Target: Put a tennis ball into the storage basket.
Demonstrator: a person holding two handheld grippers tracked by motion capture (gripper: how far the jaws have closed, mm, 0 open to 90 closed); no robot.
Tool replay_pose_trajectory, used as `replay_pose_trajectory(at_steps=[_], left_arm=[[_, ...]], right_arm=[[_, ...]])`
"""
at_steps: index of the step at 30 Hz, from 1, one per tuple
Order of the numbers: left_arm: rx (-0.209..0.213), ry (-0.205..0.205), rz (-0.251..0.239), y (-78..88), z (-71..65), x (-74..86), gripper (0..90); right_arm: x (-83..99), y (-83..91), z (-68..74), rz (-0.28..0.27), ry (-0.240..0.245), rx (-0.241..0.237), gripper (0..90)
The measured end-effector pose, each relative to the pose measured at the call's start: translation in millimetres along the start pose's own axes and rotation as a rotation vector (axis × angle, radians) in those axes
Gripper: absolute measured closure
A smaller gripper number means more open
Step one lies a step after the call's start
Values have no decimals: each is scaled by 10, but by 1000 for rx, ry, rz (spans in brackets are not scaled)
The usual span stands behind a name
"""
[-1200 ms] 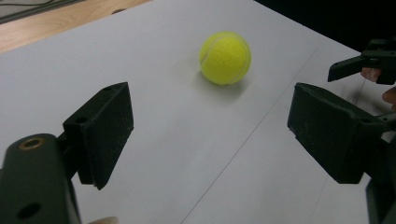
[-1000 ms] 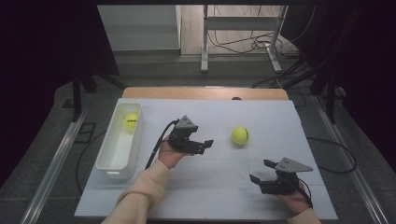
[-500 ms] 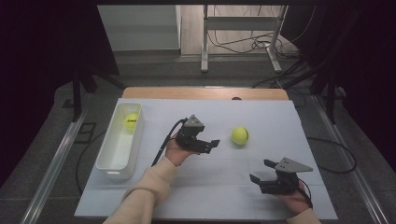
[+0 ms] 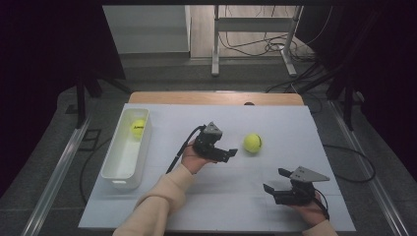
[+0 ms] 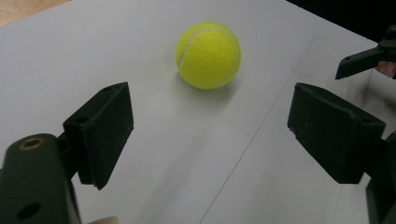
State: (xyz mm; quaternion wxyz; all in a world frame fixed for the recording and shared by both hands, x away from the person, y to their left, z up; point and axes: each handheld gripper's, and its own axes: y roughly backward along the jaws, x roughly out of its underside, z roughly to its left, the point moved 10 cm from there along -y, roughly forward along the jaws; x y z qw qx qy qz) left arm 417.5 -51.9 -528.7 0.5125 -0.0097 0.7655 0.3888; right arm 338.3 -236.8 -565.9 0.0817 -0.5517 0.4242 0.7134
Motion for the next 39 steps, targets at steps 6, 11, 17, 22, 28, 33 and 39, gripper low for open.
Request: replay_pose_trajectory(at_steps=[6,11,17,22,28,33,39], left_arm=[[4,-9,14,-90,-14,-24,151],[9,-10,17,-162,-24,-51,151],[15,-12,24,-210,-31,-55,150],[16,-14,29,-235,-30,-62,150],[16,-23,30,-277,-36,-82,151],[29,-22,33,-324,-39,-100,150],[37,-23,41,-376,-36,-103,150]], right_arm=[[0,1,-3,-1,-1,-1,152],[0,4,1,-1,0,-4,152],[0,7,2,-1,1,-3,152],[1,4,1,0,1,-2,152],[3,2,2,2,2,-1,152],[5,5,4,2,4,0,152],[6,5,5,3,4,-1,152]])
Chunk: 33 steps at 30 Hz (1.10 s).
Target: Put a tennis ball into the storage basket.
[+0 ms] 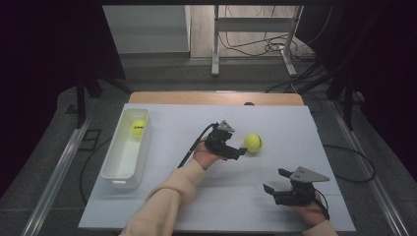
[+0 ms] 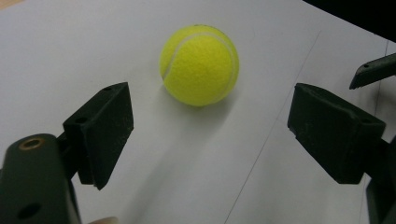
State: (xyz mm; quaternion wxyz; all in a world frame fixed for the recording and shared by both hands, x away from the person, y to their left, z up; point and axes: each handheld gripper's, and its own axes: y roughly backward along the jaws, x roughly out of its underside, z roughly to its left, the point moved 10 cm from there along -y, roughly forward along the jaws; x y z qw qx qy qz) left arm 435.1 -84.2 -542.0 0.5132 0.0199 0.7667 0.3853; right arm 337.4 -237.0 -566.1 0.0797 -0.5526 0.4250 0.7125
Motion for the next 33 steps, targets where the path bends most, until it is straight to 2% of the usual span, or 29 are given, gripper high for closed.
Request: replay_pose_trajectory(at_steps=[8,33], left_arm=[[-13,-4,22,-90,11,-13,139],[-5,11,51,-364,35,-104,118]], right_arm=[[1,-3,1,2,0,0,152],[4,0,-5,1,0,0,152]])
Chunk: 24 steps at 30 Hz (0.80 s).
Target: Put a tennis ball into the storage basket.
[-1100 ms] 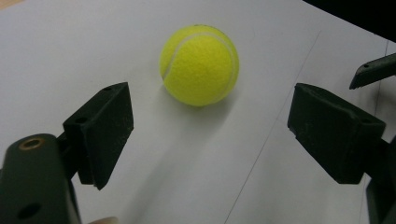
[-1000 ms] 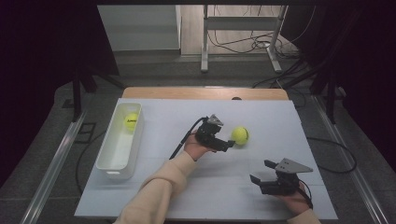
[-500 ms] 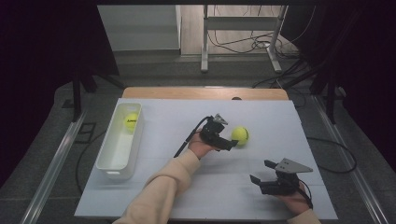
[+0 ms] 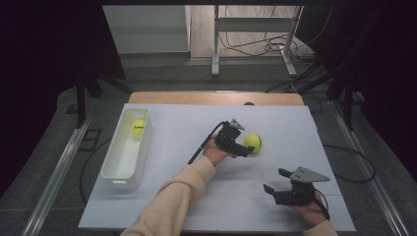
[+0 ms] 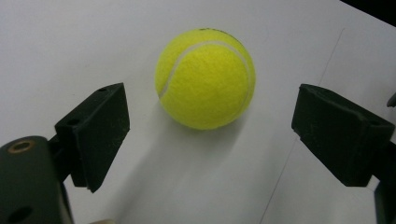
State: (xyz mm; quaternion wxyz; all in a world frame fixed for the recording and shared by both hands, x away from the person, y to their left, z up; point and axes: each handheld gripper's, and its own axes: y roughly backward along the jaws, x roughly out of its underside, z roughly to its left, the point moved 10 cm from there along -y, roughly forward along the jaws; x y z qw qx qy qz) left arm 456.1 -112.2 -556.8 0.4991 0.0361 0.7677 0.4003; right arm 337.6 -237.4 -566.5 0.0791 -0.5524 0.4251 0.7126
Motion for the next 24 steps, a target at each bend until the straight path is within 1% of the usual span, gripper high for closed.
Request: replay_pose_trajectory(at_steps=[10,14,19,24], left_arm=[[-3,10,17,-71,19,1,107],[1,19,22,-107,21,-10,98],[5,19,33,-148,22,-16,94],[18,18,55,-216,13,-18,89]], right_arm=[[1,-3,-2,2,3,1,152],[-2,-2,-1,-1,2,0,152],[-1,-2,1,-1,2,-1,152],[2,-1,-2,3,4,1,152]])
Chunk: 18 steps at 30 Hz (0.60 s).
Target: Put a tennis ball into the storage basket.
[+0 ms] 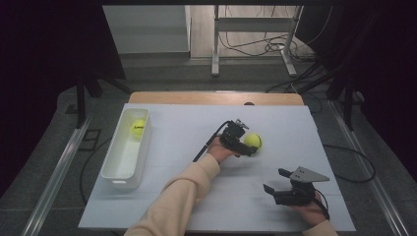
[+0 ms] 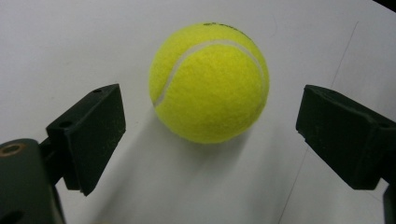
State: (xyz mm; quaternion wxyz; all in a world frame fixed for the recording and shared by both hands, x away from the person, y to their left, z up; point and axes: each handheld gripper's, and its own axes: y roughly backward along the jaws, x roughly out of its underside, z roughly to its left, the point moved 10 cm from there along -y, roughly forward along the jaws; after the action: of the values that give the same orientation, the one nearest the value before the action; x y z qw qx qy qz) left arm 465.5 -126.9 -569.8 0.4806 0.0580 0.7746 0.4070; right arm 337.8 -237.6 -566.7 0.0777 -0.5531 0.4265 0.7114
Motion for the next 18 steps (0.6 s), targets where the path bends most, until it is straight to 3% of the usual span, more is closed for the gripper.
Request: replay_pose_trajectory(at_steps=[18], left_arm=[[2,15,22,-198,28,-33,86]], right_arm=[[7,-3,4,4,-2,-2,152]])
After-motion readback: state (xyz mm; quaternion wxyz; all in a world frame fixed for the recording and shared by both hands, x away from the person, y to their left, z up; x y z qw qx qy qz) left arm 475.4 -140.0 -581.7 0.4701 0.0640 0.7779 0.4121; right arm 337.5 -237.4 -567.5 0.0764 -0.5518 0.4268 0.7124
